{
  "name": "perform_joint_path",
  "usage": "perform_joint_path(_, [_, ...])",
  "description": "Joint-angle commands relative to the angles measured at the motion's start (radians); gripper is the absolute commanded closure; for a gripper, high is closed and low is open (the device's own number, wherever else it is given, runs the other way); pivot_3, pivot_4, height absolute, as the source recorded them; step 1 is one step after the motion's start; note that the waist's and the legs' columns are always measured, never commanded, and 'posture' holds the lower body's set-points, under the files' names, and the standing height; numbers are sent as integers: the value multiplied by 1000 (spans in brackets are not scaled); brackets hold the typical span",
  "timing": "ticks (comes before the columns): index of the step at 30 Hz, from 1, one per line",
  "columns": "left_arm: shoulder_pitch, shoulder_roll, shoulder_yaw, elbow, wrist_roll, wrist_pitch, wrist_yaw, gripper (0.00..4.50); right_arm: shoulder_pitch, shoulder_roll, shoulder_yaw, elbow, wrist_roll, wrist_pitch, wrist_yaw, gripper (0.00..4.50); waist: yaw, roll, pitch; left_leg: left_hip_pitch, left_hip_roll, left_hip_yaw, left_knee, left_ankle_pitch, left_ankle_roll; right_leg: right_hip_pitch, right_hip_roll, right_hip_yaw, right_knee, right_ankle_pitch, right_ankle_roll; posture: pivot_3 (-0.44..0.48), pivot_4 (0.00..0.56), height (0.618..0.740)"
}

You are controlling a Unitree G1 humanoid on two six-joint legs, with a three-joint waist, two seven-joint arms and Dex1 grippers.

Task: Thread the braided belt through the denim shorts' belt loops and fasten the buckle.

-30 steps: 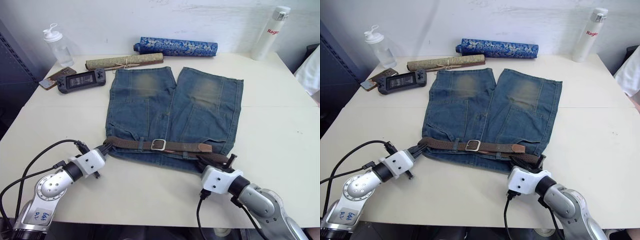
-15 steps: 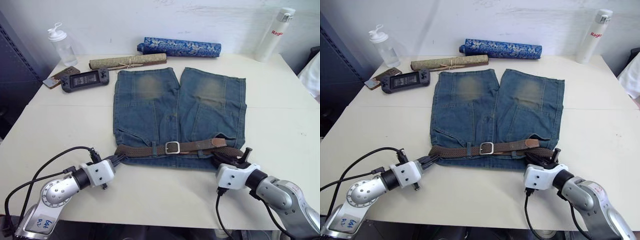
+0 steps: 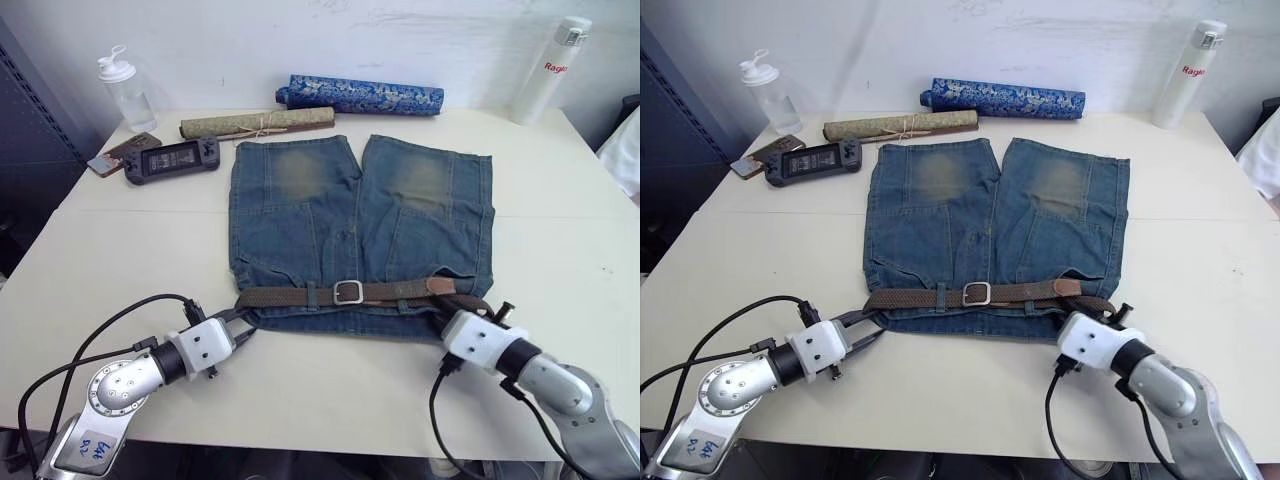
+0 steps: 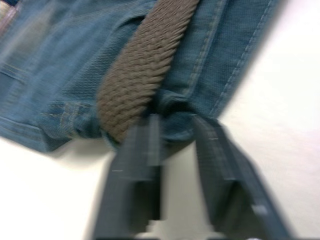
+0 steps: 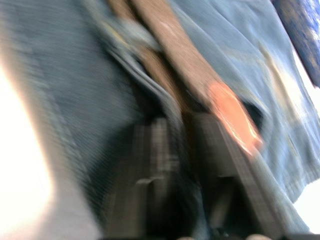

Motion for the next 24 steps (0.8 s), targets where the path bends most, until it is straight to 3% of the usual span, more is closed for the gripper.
perform_joint_path(1, [21, 13, 55, -75, -119, 97, -54, 1205, 18, -36, -100, -30, 143, 85, 103, 1418, -1, 0, 0, 0, 0, 0, 0, 0, 0, 0, 0, 0, 0, -2, -4, 0, 150, 637])
perform_joint_path(4, [41, 48, 136, -159, -261, 200, -120, 1205, 32, -95, -215, -69, 317, 145, 233, 29, -6, -4, 6, -1, 1, -1, 0, -1, 1, -1, 0, -1, 0, -5, -8, 0, 150, 637])
perform_joint_path(11, [71, 170, 320, -290, -598, 468, -259, 1205, -38, -154, -405, -87, 671, 369, 334, 29, -13, -5, 16, -1, 3, 1, 0, -1, 1, 0, 1, -2, -1, -7, -11, 0, 150, 637])
perform_joint_path(15, [-47, 184, 400, -243, -734, 588, -207, 1205, -166, -134, -442, -21, 762, 440, 264, 29, -10, -4, 18, -1, 6, 1, 0, 0, 1, -1, 0, -2, -2, -7, -11, 0, 150, 637])
perform_joint_path(24, [-139, 149, 399, -181, -696, 597, -150, 1205, -232, -111, -389, 36, 748, 475, 168, 29, -9, -4, 18, -2, 3, 0, 0, -3, 2, 0, -1, -1, -9, -5, -8, 0, 150, 637])
